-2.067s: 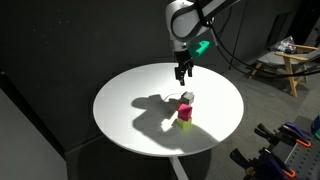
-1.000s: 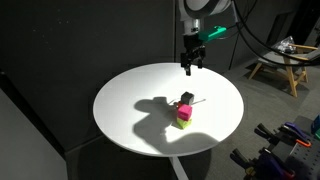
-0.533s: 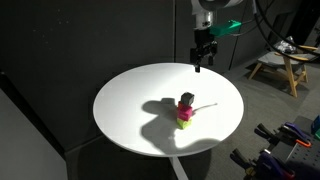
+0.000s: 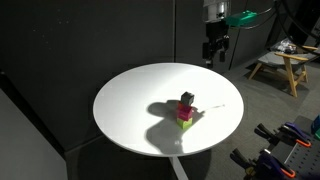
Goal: Put the grey block on top of the orange block
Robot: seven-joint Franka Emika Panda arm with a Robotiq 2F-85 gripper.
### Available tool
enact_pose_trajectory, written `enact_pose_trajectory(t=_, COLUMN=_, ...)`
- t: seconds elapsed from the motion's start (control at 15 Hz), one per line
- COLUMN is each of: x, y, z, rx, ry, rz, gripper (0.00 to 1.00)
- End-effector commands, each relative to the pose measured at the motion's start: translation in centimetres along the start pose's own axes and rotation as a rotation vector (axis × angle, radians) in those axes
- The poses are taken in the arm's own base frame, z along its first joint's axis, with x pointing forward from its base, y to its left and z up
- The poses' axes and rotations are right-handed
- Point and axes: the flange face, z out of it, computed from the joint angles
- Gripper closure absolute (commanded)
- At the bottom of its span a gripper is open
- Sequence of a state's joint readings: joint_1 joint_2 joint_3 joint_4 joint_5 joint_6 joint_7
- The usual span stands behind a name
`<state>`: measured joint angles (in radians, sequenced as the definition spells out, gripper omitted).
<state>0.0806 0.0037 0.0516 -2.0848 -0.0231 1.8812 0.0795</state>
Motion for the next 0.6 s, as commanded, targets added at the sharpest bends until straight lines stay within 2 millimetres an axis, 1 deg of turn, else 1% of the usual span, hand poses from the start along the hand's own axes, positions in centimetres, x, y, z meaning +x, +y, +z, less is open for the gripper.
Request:
enact_pose_trajectory(t=0.0, x=-2.4, y=0.4, z=-1.9, rx=0.001, ry=0.012, rz=-0.039, gripper=0.0)
enact_pose_trajectory(t=0.27, x=-3.7, y=0.5, z=-3.6, rx=-0.009, ry=0.087, rz=-0.051, gripper=0.0)
enact_pose_trajectory(t=0.53, x=-4.8, y=0.3, z=-5.0, rx=-0.012, ry=0.156, rz=-0.073, gripper=0.0)
